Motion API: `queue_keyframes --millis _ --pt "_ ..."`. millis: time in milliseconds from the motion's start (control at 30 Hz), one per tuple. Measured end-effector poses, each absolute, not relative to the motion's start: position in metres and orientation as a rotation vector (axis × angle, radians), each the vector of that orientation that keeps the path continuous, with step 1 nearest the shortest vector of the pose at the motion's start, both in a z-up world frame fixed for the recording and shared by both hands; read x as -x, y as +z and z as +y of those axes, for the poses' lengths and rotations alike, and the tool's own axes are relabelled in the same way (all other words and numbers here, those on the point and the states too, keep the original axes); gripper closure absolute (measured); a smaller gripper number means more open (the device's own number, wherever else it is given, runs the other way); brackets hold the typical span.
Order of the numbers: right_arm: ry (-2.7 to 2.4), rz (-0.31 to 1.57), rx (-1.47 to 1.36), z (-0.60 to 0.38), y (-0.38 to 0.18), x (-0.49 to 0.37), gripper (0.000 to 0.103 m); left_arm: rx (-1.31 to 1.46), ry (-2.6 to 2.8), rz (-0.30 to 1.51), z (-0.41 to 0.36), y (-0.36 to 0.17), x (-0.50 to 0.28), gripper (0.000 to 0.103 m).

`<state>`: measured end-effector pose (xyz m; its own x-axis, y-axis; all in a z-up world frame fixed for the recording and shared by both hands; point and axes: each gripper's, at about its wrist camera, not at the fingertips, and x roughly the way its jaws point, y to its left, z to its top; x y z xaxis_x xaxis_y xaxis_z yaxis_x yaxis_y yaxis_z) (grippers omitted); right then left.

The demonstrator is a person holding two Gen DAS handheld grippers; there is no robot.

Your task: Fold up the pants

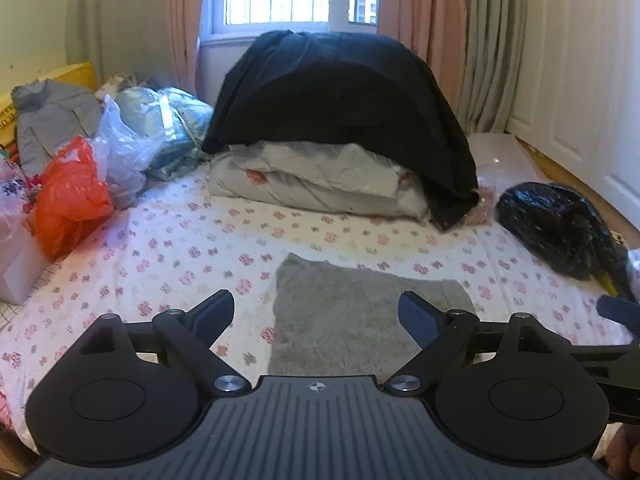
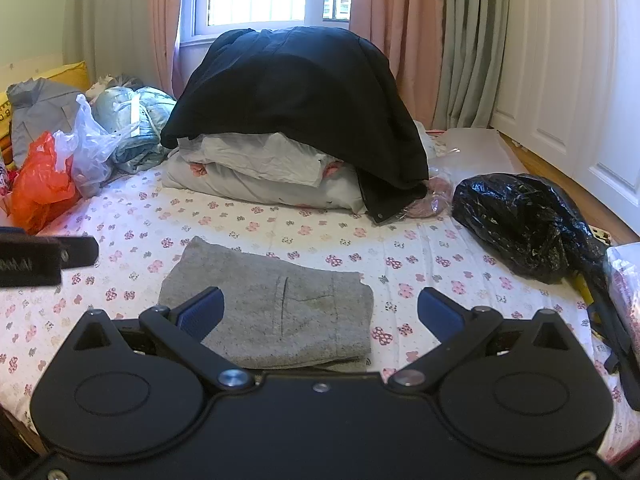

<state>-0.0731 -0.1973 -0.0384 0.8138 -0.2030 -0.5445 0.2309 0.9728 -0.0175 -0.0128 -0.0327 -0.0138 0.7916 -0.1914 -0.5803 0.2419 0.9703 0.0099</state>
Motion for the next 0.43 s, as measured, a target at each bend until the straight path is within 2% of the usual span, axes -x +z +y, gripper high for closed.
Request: queue_keyframes --millis 133,300,433 --pt "-0.235 0.574 -0.047 -0.198 -0.039 0.074 0.001 -0.132 -0.208 0.592 -0.038 -0.012 0.012 0.013" --pt "-0.236 0.576 -0.043 -0.199 -0.039 0.073 0.001 -0.011 -0.281 0.658 -0.027 -0.014 0.001 0.013" --pt "-0.236 0.575 -0.043 -0.199 -0.039 0.073 0.001 -0.042 -0.233 0.655 -0.026 -0.018 -0.002 0.013"
